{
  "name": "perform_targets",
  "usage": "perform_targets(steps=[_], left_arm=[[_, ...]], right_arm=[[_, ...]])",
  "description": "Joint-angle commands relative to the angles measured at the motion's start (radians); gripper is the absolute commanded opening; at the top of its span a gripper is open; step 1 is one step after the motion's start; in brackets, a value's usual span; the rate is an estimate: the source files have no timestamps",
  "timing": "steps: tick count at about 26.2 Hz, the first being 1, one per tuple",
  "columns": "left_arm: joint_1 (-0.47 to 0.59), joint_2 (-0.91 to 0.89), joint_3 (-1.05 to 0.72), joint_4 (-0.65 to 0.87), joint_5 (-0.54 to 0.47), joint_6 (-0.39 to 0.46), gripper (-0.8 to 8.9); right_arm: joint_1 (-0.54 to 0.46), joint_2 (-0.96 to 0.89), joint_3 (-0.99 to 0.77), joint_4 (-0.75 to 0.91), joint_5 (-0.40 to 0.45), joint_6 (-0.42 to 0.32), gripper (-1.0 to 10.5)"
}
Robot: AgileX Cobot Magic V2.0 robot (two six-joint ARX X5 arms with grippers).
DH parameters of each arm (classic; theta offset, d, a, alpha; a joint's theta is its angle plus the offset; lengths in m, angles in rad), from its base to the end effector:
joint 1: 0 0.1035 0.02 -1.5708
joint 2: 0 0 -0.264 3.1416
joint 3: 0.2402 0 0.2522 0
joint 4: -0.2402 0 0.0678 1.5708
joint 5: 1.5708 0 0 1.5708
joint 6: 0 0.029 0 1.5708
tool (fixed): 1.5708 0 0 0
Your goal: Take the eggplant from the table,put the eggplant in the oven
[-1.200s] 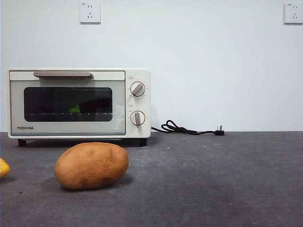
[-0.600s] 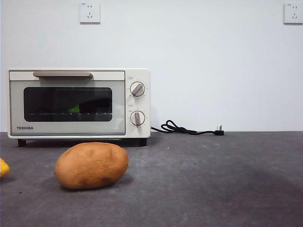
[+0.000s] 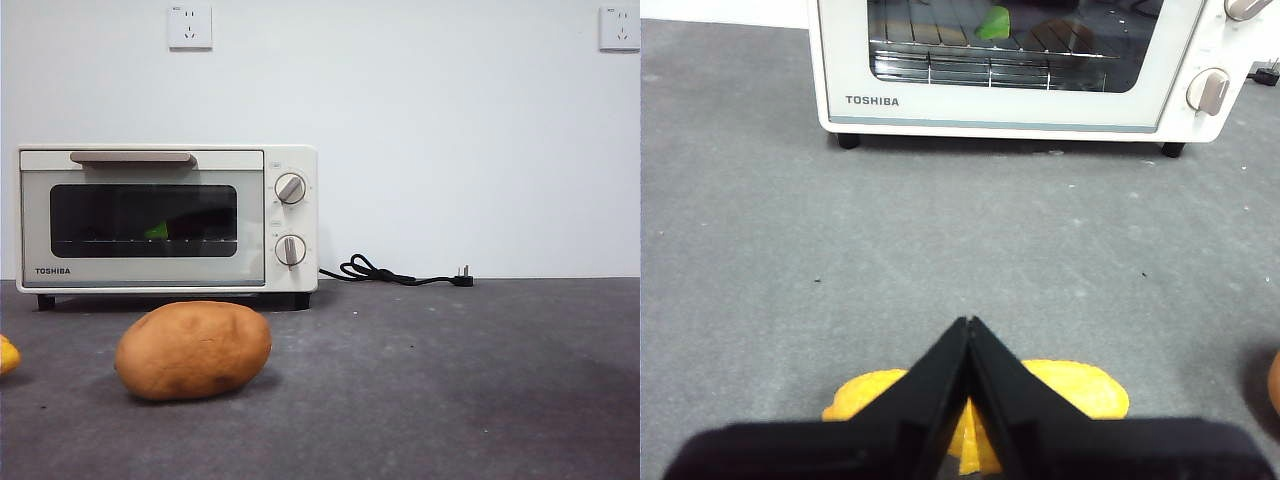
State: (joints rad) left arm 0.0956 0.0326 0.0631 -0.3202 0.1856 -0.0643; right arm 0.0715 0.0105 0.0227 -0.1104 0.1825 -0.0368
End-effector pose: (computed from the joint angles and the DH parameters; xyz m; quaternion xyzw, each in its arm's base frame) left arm 0.0915 0.0034 0.1520 -0.0520 0.1443 -0.0399 0.9874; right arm 0.0962 0.0016 0.1598 -0.0246 0.0497 -0.0545 0.9970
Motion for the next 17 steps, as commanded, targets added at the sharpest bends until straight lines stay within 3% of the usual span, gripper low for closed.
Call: perform_targets(steps=[1, 4, 17], left_arm=[[0.002, 0.0, -0.008, 0.007, -0.003, -0.005, -0.04], [0.002, 0.0, -0.008, 0.007, -0.003, -0.005, -0.04], [0.002, 0.0, -0.008, 0.007, -0.003, -0.004, -0.04]], right_arm=[[-0.001, -0.003, -0.009, 0.0, 0.0, 0.006, 0.0], [-0.001, -0.003, -0.009, -0.065, -0.002, 0.008, 0.0], [-0.001, -0.002, -0.008, -0.065, -0.008, 0.009, 0.0]])
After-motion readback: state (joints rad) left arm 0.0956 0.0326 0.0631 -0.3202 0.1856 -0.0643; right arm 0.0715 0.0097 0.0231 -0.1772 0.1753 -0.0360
